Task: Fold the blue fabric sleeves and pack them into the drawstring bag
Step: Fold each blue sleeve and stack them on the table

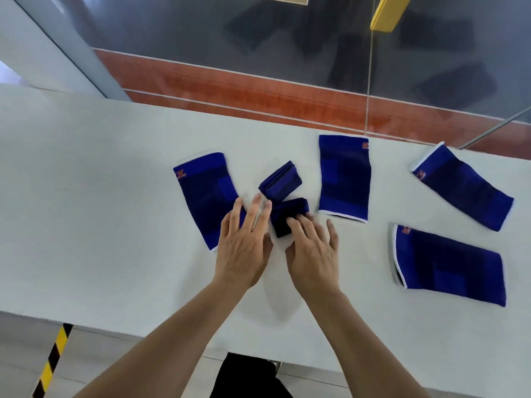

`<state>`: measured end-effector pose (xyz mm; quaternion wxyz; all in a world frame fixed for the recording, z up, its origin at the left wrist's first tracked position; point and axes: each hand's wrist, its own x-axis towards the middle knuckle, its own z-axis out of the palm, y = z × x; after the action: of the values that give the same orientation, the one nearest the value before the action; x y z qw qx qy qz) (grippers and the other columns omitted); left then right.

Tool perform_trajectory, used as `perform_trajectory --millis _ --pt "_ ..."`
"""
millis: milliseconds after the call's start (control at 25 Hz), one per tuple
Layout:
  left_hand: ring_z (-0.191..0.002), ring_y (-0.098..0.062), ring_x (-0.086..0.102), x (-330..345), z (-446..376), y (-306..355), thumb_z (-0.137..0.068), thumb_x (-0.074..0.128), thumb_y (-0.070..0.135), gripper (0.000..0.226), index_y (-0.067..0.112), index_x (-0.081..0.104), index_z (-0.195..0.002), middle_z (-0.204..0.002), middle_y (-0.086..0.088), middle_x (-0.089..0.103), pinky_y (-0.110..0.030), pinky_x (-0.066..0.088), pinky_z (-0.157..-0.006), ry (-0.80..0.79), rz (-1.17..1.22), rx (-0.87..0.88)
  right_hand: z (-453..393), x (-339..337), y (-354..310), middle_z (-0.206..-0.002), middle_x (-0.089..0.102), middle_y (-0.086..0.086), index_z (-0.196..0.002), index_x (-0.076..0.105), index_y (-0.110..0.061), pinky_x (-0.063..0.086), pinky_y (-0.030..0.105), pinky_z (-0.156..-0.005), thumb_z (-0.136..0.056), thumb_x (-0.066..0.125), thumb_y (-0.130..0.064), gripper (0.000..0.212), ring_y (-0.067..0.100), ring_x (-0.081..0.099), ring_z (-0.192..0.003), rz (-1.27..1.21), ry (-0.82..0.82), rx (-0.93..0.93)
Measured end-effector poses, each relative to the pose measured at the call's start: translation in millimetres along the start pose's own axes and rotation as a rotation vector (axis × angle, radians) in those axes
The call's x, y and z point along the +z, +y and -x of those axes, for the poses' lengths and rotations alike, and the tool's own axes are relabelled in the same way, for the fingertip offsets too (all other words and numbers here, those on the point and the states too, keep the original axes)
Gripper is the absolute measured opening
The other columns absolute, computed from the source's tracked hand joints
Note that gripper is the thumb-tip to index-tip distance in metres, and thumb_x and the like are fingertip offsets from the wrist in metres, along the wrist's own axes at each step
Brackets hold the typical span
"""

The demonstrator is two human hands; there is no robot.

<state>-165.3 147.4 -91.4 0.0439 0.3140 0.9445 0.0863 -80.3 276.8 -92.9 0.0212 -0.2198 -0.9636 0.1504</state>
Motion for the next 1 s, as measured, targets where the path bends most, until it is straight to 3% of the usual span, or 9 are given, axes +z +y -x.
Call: perform_trajectory --millis 120,200,280,440,600,680,800,1000 --pt "-0.146 -0.036 0.03 -5.6 -14.8 -1.9 -0.097 0.042 0.025 0.056 0.015 0.035 -0.152 -0.161 -0.005 0.033 -0.047 0.035 -0.113 0.029 0.081 -0.023 -15.9 1.6 -6.3 -0.146 0.054 -0.003 -0.141 0.05 -0.021 0.016 0.051 -0.123 -0.086 0.06 -0.013 0.056 0.02 0.037 -0.146 0.048 -0.022 0.003" --pt "-0.141 -0.035 0.038 -2.3 -13.2 4.0 -0.095 0.045 0.021 0.052 0.013 0.044 -0.147 -0.157 -0.008 0.04 -0.047 0.038 -0.111 0.061 0.111 0.052 -24.6 2.2 -7.5 -0.149 0.052 -0.004 -0.143 0.048 -0.022 0.015 0.052 -0.123 -0.085 0.06 -0.012 0.06 0.018 0.036 -0.147 0.046 -0.021 0.013" --pt "-0.141 -0.035 0.039 1.9 -7.6 9.4 -0.093 0.049 0.019 0.052 0.013 0.047 -0.145 -0.157 -0.01 0.039 -0.047 0.04 -0.111 0.032 0.1 0.094 -27.5 -0.6 -7.2 -0.151 0.051 -0.004 -0.143 0.049 -0.022 0.017 0.049 -0.122 -0.085 0.06 -0.013 0.06 0.018 0.038 -0.146 -0.01 -0.008 0.003" --pt "-0.143 -0.037 0.035 0.2 -9.4 12.3 -0.088 0.058 0.017 0.061 0.013 0.044 -0.147 -0.162 -0.009 0.03 -0.048 0.038 -0.113 -0.06 0.072 0.017 -21.7 -15.4 15.2 -0.153 0.048 0.0 -0.146 0.047 -0.018 0.029 0.043 -0.119 -0.089 0.057 -0.014 0.059 0.019 0.041 -0.143 -0.089 0.043 0.046" --pt "-0.14 -0.039 0.038 -4.0 -10.8 21.1 -0.086 0.058 0.015 0.058 0.01 0.049 -0.143 -0.161 -0.012 0.031 -0.049 0.04 -0.11 -0.039 0.05 0.023 -14.6 -24.8 57.7 -0.164 0.031 0.0 -0.158 0.028 -0.018 0.014 0.042 -0.125 -0.098 0.049 -0.028 0.064 0.02 0.023 -0.153 -0.005 -0.107 0.238" --pt "-0.138 -0.038 0.04 -5.7 -6.9 33.4 -0.087 0.058 0.015 0.054 0.01 0.051 -0.14 -0.159 -0.013 0.034 -0.048 0.04 -0.109 -0.018 0.05 0.025 0.2 -24.8 65.7 -0.159 0.04 0.001 -0.154 0.035 -0.017 0.021 0.042 -0.122 -0.097 0.052 -0.027 0.061 0.022 0.033 -0.148 0.015 -0.112 0.211" --pt "-0.132 -0.032 0.046 -4.6 5.4 61.9 -0.087 0.057 0.014 0.048 0.012 0.055 -0.135 -0.152 -0.01 0.044 -0.044 0.041 -0.107 -0.001 0.064 0.11 41.6 -24.2 62.9 -0.14 0.058 0.0 -0.144 0.051 -0.016 0.036 0.041 -0.108 -0.091 0.061 -0.024 0.054 0.023 0.053 -0.126 0.01 -0.048 0.179" --pt "-0.123 -0.026 0.055 12.6 35.8 105.3 -0.087 0.065 0.009 0.045 0.015 0.058 -0.131 -0.139 -0.006 0.057 -0.038 0.051 -0.1 -0.098 0.129 0.212 109.8 -24.3 78.1 -0.126 0.066 -0.003 -0.124 0.066 -0.019 0.037 0.036 -0.103 -0.087 0.064 -0.022 0.037 0.02 0.061 -0.112 -0.028 -0.013 0.06"
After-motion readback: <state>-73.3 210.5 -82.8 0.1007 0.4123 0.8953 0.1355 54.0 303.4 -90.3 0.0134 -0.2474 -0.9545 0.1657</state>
